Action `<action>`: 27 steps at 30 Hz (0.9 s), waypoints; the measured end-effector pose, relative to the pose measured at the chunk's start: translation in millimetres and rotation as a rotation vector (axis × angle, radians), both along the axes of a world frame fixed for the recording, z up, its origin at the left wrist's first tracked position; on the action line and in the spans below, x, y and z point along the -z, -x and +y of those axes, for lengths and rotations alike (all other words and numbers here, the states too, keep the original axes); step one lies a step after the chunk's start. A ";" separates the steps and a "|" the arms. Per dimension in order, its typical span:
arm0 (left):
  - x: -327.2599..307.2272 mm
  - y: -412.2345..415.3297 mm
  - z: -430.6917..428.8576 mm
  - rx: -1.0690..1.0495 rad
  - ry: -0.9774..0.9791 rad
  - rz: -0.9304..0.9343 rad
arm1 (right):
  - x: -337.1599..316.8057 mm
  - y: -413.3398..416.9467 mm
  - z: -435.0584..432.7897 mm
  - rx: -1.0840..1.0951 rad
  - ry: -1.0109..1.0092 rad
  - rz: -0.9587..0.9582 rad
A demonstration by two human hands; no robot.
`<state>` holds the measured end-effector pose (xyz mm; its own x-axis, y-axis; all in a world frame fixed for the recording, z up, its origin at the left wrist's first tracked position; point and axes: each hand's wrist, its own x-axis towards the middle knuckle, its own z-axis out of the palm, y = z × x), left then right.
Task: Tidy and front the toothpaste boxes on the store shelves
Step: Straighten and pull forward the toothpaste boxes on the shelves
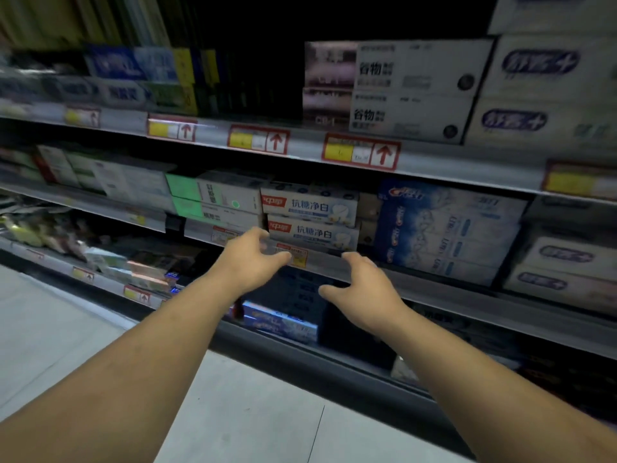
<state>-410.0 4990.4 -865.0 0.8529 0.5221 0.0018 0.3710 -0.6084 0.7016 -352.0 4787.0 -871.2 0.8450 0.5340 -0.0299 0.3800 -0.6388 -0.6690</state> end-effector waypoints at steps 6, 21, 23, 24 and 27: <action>-13.8 2.0 -21.6 -0.049 0.100 -0.197 | -14.6 -2.2 -10.8 0.164 -0.365 0.092; -9.0 -8.4 -35.9 -0.051 0.043 -0.311 | -15.3 -10.8 -8.5 0.186 -0.453 0.074; -9.9 -13.6 -29.9 -0.067 0.058 -0.326 | -16.4 -14.2 -4.0 0.204 -0.447 0.068; -11.0 -16.7 -26.2 -0.072 0.058 -0.334 | -16.6 -16.1 -1.4 0.210 -0.441 0.068; -12.9 -26.9 -11.9 -0.060 -0.009 -0.338 | -17.2 -21.7 7.7 0.200 -0.437 0.074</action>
